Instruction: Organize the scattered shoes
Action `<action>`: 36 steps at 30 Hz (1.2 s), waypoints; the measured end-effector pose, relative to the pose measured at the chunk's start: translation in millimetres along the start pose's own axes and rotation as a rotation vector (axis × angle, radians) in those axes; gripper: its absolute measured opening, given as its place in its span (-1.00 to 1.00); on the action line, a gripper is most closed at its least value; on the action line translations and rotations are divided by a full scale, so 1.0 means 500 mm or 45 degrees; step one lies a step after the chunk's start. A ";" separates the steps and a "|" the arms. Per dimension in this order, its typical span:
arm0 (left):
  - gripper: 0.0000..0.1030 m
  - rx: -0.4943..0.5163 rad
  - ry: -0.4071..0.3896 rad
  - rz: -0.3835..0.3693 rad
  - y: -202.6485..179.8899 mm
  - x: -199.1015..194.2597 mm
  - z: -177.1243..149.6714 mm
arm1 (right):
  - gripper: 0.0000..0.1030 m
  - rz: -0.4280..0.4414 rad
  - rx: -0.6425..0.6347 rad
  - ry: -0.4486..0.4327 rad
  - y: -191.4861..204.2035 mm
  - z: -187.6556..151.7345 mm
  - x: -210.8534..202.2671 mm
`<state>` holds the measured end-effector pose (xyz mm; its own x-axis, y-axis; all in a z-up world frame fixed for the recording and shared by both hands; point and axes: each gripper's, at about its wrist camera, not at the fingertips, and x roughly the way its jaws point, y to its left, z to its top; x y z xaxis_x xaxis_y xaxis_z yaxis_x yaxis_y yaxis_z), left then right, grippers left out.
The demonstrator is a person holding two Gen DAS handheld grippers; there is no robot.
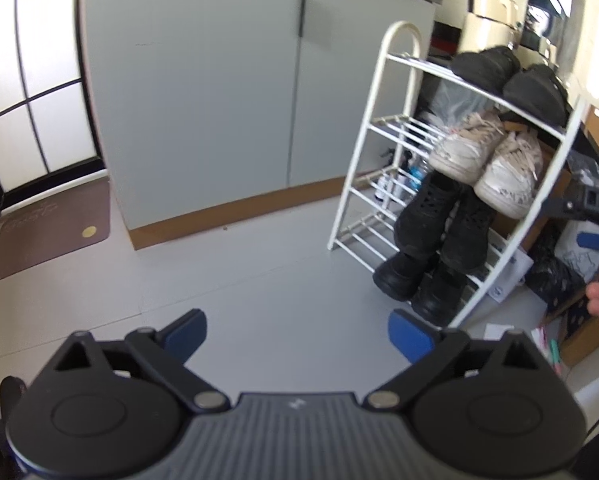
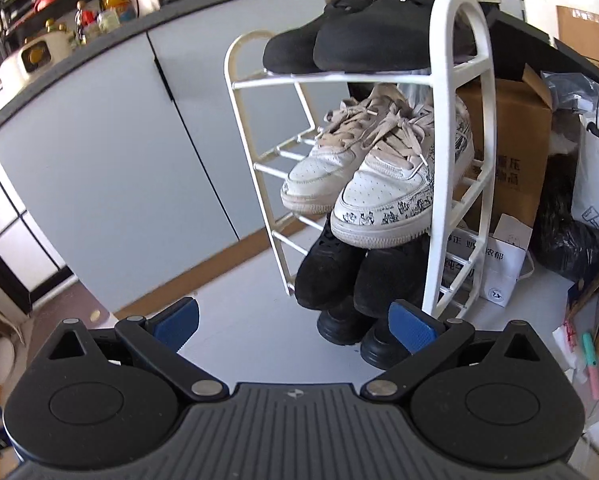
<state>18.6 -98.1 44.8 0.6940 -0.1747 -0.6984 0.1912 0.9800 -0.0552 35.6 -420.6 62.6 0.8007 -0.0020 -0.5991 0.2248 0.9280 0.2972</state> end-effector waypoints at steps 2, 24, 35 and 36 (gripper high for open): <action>0.99 -0.003 0.016 -0.012 -0.007 0.008 0.003 | 1.00 -0.030 -0.027 0.003 0.007 -0.011 -0.002; 0.99 -0.084 -0.002 0.013 -0.028 0.007 -0.002 | 1.00 -0.059 -0.297 0.027 0.128 -0.077 -0.046; 0.99 -0.063 -0.043 0.001 -0.033 -0.019 -0.006 | 1.00 -0.086 -0.320 0.035 0.157 -0.108 -0.051; 0.99 -0.062 -0.046 0.002 -0.033 -0.021 -0.006 | 1.00 -0.090 -0.322 0.035 0.158 -0.110 -0.051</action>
<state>6.1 -112.2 51.1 0.7189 -0.1756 -0.6726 0.1567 0.9836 -0.0894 2.7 -326.7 60.5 0.7720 -0.0633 -0.6325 0.1308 0.9895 0.0607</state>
